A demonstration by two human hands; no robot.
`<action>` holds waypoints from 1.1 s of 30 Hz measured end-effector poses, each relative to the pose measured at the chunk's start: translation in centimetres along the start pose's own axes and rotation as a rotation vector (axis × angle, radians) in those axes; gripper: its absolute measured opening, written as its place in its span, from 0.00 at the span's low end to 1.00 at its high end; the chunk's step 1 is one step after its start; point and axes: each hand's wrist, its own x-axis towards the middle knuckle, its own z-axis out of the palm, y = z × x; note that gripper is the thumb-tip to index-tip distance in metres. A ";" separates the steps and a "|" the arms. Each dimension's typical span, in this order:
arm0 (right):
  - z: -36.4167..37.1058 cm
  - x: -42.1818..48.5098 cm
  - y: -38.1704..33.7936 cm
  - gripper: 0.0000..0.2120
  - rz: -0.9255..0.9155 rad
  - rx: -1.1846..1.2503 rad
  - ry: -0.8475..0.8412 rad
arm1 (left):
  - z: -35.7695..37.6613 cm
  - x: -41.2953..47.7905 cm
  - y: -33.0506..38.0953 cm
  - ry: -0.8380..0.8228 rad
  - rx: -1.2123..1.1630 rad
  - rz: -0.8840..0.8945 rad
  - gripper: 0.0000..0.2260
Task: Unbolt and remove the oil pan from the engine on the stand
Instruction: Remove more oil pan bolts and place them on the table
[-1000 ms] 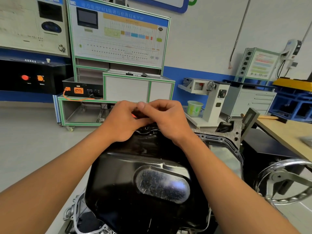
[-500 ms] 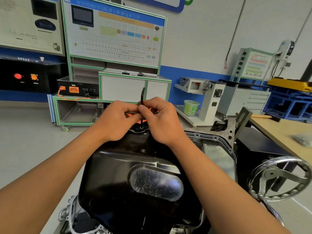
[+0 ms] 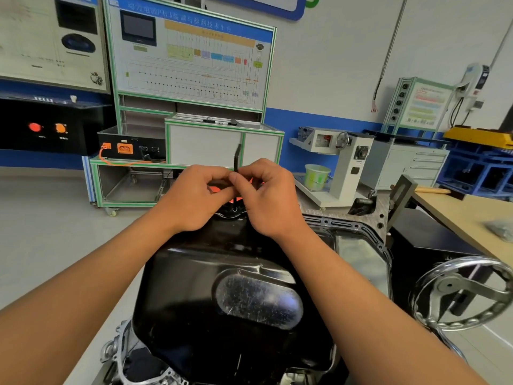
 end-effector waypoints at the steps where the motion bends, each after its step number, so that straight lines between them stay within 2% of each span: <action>1: 0.0 0.0 0.0 0.04 -0.005 -0.017 -0.004 | 0.0 0.0 0.1 -0.019 -0.020 -0.002 0.08; 6: 0.3 0.1 0.2 0.07 -0.028 -0.095 -0.063 | -0.1 0.0 -0.3 -0.014 0.002 -0.019 0.07; 17: 0.3 0.0 0.2 0.05 -0.078 -0.062 -0.004 | -0.1 -0.1 0.0 0.017 0.008 -0.004 0.07; 19: 0.3 0.0 0.1 0.04 -0.069 -0.055 -0.011 | -0.1 -0.1 0.0 0.023 0.015 -0.008 0.03; 26: 0.1 0.0 0.1 0.07 0.015 0.025 0.062 | 0.0 0.0 0.0 0.087 0.117 0.017 0.04; 33: -0.1 -0.1 -0.1 0.05 -0.031 0.026 -0.044 | -0.1 0.0 -0.1 0.058 0.102 0.011 0.04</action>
